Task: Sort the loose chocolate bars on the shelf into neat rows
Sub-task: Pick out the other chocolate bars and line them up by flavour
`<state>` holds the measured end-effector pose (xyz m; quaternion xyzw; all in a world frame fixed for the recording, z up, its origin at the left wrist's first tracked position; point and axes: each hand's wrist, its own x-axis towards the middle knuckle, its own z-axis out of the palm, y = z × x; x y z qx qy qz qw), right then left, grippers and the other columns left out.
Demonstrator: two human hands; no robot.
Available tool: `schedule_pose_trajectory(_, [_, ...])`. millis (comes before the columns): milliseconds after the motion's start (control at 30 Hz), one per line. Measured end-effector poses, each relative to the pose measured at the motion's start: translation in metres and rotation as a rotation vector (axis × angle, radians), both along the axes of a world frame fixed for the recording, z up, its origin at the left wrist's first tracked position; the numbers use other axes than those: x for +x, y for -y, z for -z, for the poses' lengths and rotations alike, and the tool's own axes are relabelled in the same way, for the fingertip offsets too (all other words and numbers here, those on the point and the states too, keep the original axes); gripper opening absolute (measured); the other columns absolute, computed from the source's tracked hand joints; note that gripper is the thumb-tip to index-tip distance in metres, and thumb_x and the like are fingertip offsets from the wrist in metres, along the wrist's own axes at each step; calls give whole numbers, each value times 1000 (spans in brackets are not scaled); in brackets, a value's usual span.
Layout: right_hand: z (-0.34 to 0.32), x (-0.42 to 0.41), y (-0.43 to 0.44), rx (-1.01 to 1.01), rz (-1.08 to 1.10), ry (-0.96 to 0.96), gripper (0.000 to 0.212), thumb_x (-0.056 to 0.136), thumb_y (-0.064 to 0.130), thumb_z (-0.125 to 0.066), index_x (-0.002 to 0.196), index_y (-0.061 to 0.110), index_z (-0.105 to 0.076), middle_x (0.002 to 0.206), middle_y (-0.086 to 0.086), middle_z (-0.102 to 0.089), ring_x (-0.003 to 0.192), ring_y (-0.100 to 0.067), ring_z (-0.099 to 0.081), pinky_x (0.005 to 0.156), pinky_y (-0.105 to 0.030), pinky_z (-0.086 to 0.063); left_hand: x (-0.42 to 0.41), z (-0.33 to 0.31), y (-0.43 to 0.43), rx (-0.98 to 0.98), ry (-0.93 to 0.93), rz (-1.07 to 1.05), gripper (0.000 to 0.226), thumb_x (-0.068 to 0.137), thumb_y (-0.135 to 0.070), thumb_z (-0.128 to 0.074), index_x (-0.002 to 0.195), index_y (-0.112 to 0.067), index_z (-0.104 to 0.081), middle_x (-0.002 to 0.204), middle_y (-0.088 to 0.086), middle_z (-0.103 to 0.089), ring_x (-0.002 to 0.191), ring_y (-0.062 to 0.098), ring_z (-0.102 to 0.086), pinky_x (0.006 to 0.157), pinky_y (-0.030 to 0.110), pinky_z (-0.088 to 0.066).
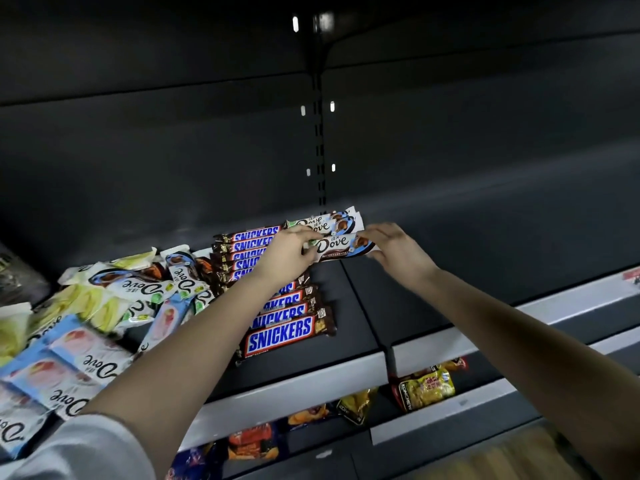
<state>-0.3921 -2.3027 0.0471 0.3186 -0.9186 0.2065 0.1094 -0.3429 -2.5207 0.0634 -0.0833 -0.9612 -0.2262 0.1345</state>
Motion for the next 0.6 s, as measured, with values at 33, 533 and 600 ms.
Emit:
schedule_pose_trajectory(33, [2, -1, 1, -8, -8, 3, 43, 87, 4, -59, 129, 8, -52, 132, -9, -51, 124, -23, -40, 102, -36, -39, 0, 0, 0, 16, -8, -10, 29, 91, -11, -53, 119, -11, -63, 125, 4, -58, 112, 16, -55, 95, 13, -33])
schedule_pose_trajectory(533, [1, -21, 32, -39, 20, 76, 42, 90, 2, -53, 131, 9, -49, 134, -9, -47, 128, -22, -35, 104, -29, -33, -4, 6, 1, -4, 3, -170, 37, 93, -13, -48, 128, -4, -54, 131, 4, -45, 123, 19, -34, 107, 21, -25])
schedule_pose_trajectory(600, [2, -23, 34, -51, 26, 80, 42, 90, 1, -52, 131, 9, -50, 135, -9, -47, 129, -22, -35, 103, -28, -32, -4, 5, 1, -6, 18, -186, 38, 93, -14, -47, 129, -4, -53, 128, 5, -44, 122, 19, -33, 105, 20, -24])
